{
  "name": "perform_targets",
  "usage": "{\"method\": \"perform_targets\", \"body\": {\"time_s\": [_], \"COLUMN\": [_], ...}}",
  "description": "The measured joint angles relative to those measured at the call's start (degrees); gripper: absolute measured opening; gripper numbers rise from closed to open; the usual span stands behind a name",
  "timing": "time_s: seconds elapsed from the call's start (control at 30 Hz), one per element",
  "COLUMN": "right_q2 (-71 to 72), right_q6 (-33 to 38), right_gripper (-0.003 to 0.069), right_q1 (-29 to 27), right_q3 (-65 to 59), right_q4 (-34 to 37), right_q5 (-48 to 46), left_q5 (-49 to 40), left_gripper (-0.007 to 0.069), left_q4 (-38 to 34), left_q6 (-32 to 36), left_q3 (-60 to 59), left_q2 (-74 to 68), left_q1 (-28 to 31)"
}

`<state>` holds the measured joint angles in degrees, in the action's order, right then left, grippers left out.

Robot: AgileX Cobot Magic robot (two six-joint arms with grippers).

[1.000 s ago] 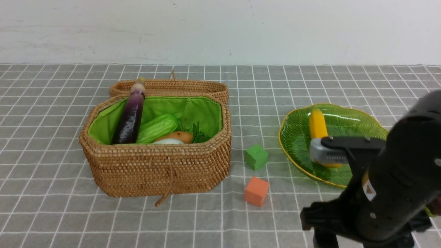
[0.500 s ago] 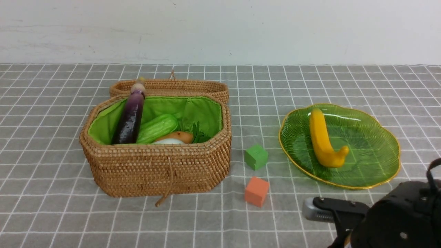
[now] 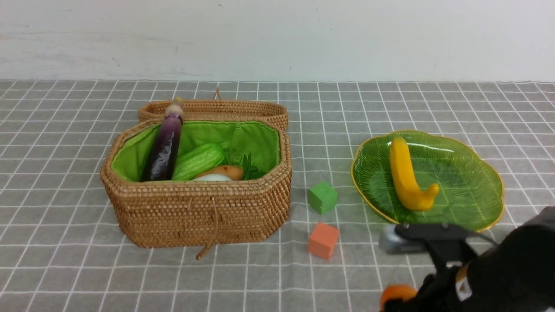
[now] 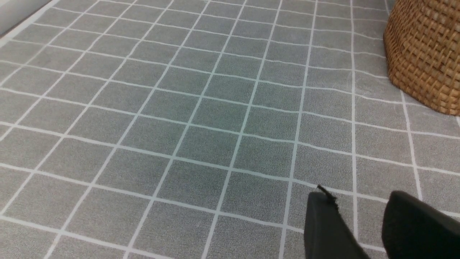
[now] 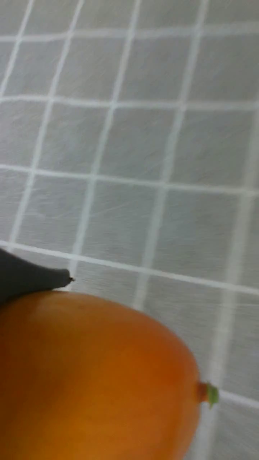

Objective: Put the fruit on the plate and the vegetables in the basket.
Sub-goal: Use the right arm to grab a mango and put it into the right plate

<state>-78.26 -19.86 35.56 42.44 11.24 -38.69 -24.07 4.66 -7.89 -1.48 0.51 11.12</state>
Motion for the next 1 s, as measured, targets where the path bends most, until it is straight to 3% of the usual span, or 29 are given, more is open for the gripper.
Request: {"method": "perform_targets", "body": {"time_s": [0.27, 0.43, 0.63, 1.0], "right_q2": [4.40, 0.46, -7.21, -17.09], "right_q6": [0.00, 1.59, 7.19, 7.75], "right_gripper": [0.0521, 0.0521, 0.0521, 0.0521], "right_q1": [-17.25, -26.09, -26.97, -26.97], "right_q3": [12.45, 15.98, 17.79, 21.98], "right_q4": [-5.07, -3.80, -3.40, -3.35], "right_q5": [1.92, 11.15, 13.02, 13.77], "left_q5": [0.00, 0.00, 0.00, 0.00], "left_gripper": [0.0237, 0.0239, 0.0239, 0.0239], "left_q4": [0.00, 0.00, 0.00, 0.00], "left_q6": [0.00, 0.00, 0.00, 0.00], "left_q3": [0.00, 0.00, 0.00, 0.00], "left_q2": [0.00, 0.00, 0.00, 0.00], "left_q1": [0.00, 0.00, 0.00, 0.00]}}
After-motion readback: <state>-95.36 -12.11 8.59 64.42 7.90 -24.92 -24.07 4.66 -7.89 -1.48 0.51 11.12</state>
